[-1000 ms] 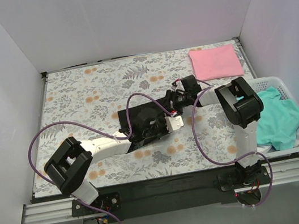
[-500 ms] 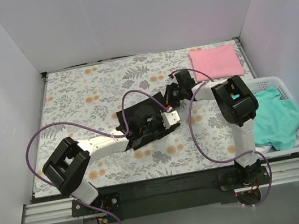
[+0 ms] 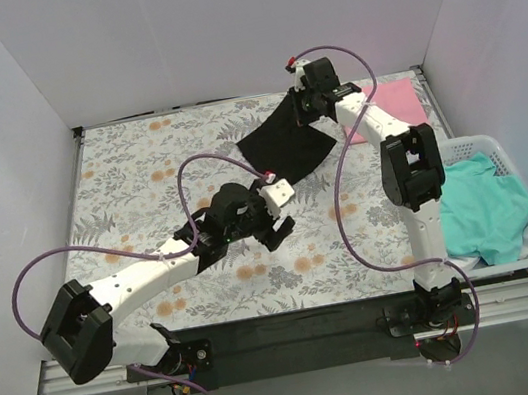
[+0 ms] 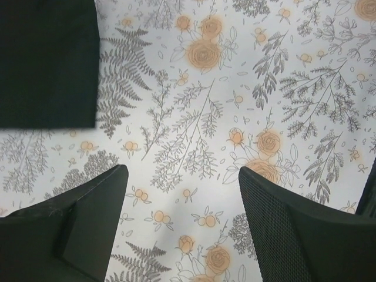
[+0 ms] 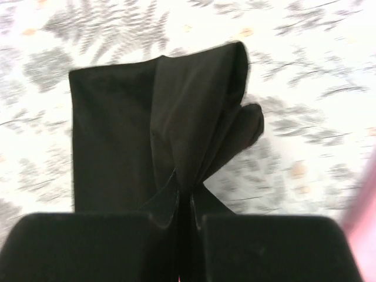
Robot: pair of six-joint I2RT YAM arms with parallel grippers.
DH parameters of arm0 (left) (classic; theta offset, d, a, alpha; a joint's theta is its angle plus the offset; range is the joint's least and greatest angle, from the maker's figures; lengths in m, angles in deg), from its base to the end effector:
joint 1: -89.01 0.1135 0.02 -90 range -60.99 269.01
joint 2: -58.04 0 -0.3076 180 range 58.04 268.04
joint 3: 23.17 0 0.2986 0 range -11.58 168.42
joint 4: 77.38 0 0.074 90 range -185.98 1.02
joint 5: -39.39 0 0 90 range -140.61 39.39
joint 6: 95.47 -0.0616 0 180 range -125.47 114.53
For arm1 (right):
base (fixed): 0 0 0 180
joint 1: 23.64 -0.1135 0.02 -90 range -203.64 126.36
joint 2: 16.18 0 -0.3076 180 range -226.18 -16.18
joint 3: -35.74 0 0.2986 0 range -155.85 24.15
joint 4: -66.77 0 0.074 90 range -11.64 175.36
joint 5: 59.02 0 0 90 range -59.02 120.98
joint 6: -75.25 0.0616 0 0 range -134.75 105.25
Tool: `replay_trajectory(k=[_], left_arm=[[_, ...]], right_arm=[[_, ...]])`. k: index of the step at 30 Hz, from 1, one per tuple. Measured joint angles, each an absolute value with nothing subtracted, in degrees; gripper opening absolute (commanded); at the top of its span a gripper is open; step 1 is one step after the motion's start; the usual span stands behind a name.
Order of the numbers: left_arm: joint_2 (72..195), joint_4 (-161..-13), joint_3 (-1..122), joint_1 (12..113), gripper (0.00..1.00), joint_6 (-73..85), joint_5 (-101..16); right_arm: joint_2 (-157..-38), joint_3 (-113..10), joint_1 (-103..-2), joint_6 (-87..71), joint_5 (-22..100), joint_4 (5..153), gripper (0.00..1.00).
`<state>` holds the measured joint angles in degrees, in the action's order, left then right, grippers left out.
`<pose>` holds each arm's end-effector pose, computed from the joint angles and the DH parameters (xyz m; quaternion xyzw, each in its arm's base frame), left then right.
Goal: Fold and stack the t-shirts
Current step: Neatly place the folded tshirt to the corner
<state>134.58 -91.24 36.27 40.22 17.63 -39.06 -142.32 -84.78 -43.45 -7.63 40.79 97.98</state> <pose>0.2207 -0.2707 0.2557 0.2408 0.8331 -0.3587 0.3455 0.5669 0.2154 0.2519 -0.1365 0.8813 0.1782 0.4158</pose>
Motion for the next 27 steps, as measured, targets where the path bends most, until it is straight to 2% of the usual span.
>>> replay_trajectory(k=[4, 5, 11, 27], left_arm=[[134.2, -93.01, 35.09, 40.22, 0.77, 19.72, -40.44], [134.2, -93.31, 34.72, 40.22, 0.82, 20.07, -40.72], [134.16, -94.6, 33.21, 40.22, 0.84, 21.56, -41.31], [133.42, -94.98, 32.58, 40.22, 0.86, 21.63, -42.25]], right_arm=[[-146.0, -91.23, -40.74, -14.08, 36.07, 101.52, 0.01], [-146.74, -92.49, -40.04, -15.35, 35.24, 102.39, 0.01], [-148.07, -97.08, -36.46, -21.21, 30.73, 105.5, 0.01], [-142.74, -97.17, -35.43, -27.04, 27.54, 107.4, 0.01]])
